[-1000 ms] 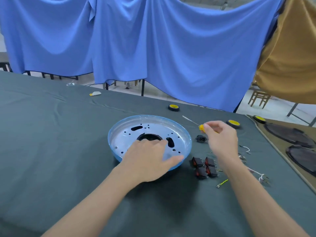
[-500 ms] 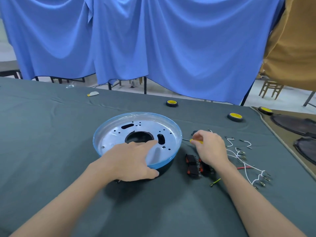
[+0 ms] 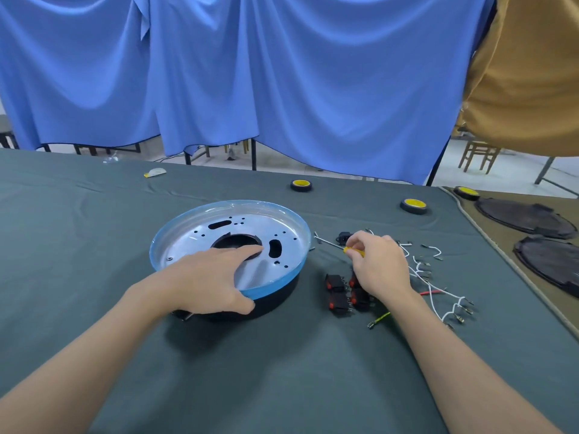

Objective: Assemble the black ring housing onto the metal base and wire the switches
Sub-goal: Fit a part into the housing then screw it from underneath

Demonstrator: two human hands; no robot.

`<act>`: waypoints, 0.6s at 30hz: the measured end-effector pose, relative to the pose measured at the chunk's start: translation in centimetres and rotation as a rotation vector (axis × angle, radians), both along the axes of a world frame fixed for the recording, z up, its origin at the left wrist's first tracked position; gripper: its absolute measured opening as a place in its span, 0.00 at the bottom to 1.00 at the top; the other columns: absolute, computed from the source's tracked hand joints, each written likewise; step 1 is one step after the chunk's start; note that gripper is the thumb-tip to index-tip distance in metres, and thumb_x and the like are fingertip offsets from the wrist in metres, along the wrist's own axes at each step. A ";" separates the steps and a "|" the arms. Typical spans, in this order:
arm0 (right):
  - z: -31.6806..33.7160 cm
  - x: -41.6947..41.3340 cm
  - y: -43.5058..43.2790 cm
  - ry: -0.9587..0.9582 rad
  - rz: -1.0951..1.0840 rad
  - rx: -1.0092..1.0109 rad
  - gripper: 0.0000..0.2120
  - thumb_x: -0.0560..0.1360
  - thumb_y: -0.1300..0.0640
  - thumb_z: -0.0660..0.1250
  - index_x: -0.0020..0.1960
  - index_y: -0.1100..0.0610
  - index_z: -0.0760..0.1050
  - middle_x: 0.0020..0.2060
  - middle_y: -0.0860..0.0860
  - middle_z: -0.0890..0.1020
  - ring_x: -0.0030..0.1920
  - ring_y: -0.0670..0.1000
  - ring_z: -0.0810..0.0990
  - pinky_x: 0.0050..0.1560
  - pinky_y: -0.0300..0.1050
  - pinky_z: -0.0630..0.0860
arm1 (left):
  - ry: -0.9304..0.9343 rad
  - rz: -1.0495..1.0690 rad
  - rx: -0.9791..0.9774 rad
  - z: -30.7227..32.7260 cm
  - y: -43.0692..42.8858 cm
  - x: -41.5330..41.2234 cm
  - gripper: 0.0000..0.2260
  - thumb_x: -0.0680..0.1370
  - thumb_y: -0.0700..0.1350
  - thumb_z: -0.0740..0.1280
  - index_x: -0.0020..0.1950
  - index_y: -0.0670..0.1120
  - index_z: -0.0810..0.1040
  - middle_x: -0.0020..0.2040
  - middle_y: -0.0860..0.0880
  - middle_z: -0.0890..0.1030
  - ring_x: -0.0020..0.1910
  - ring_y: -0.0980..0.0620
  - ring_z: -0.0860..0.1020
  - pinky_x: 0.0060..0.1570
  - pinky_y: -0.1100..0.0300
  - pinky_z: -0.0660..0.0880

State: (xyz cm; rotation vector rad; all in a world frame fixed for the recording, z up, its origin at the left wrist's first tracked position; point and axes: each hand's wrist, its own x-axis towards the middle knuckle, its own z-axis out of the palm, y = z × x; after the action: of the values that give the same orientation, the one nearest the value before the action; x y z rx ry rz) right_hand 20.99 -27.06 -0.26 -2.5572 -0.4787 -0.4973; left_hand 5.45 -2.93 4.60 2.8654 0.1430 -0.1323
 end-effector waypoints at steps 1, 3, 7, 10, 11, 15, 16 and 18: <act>0.0 0.0 0.1 0.011 -0.024 -0.002 0.05 0.78 0.52 0.65 0.53 0.48 0.77 0.46 0.49 0.83 0.53 0.55 0.74 0.55 0.50 0.71 | 0.003 0.000 -0.004 0.1 0.3 -0.1 0.44 0.65 0.62 0.69 0.77 0.67 0.50 0.40 0.65 0.67 0.43 0.60 0.71 0.38 0.65 0.65; 0.0 0.0 0.4 0.031 -0.070 -0.005 0.06 0.78 0.51 0.63 0.53 0.47 0.76 0.48 0.51 0.82 0.53 0.56 0.74 0.53 0.49 0.71 | 0.011 -0.002 0.002 0.3 0.8 -0.3 0.44 0.65 0.61 0.69 0.77 0.67 0.51 0.40 0.65 0.68 0.41 0.62 0.72 0.38 0.63 0.66; 0.8 0.2 1.2 0.033 -0.122 0.047 0.04 0.78 0.52 0.63 0.51 0.48 0.76 0.47 0.51 0.82 0.53 0.57 0.75 0.47 0.47 0.71 | 0.020 0.008 0.006 0.5 2.1 -0.7 0.43 0.64 0.61 0.69 0.76 0.68 0.52 0.36 0.58 0.73 0.40 0.58 0.75 0.40 0.59 0.72; 1.5 0.3 2.1 0.051 -0.134 0.054 0.04 0.77 0.52 0.63 0.49 0.50 0.76 0.46 0.52 0.83 0.49 0.59 0.77 0.43 0.46 0.70 | 0.031 0.003 0.001 0.5 3.2 -0.8 0.43 0.63 0.63 0.68 0.75 0.69 0.52 0.38 0.56 0.77 0.42 0.57 0.76 0.48 0.57 0.76; 1.8 0.3 2.5 0.050 -0.143 0.037 0.04 0.77 0.53 0.63 0.49 0.50 0.76 0.46 0.53 0.83 0.47 0.59 0.76 0.42 0.46 0.68 | 0.037 0.005 -0.005 0.5 3.6 -0.8 0.43 0.62 0.63 0.68 0.75 0.70 0.52 0.39 0.56 0.77 0.42 0.57 0.76 0.49 0.56 0.76; 2.2 0.7 4.0 0.076 -0.178 -0.037 0.06 0.77 0.58 0.60 0.50 0.54 0.75 0.47 0.57 0.80 0.43 0.59 0.70 0.41 0.47 0.67 | 0.049 0.005 -0.018 0.5 5.1 -0.7 0.42 0.62 0.63 0.67 0.74 0.71 0.53 0.42 0.52 0.79 0.42 0.55 0.76 0.49 0.55 0.76; 2.2 0.8 4.4 0.084 -0.175 -0.065 0.07 0.76 0.59 0.59 0.51 0.55 0.74 0.48 0.58 0.80 0.43 0.60 0.70 0.41 0.47 0.67 | 0.048 0.001 -0.017 0.5 5.4 -0.6 0.42 0.62 0.63 0.67 0.74 0.72 0.53 0.44 0.53 0.80 0.43 0.55 0.76 0.50 0.56 0.76; 2.0 0.9 4.9 0.099 -0.151 -0.137 0.08 0.76 0.61 0.58 0.52 0.56 0.74 0.49 0.59 0.79 0.48 0.62 0.74 0.42 0.47 0.67 | 0.048 0.005 -0.009 0.6 6.0 -0.7 0.41 0.63 0.63 0.68 0.73 0.72 0.54 0.49 0.56 0.79 0.46 0.56 0.77 0.53 0.57 0.76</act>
State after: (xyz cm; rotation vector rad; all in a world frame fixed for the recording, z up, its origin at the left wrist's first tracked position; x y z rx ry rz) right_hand 21.93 -22.16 1.70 -2.7484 -0.2945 -0.4001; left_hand 4.77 3.05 5.23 2.8538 0.1584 -0.2000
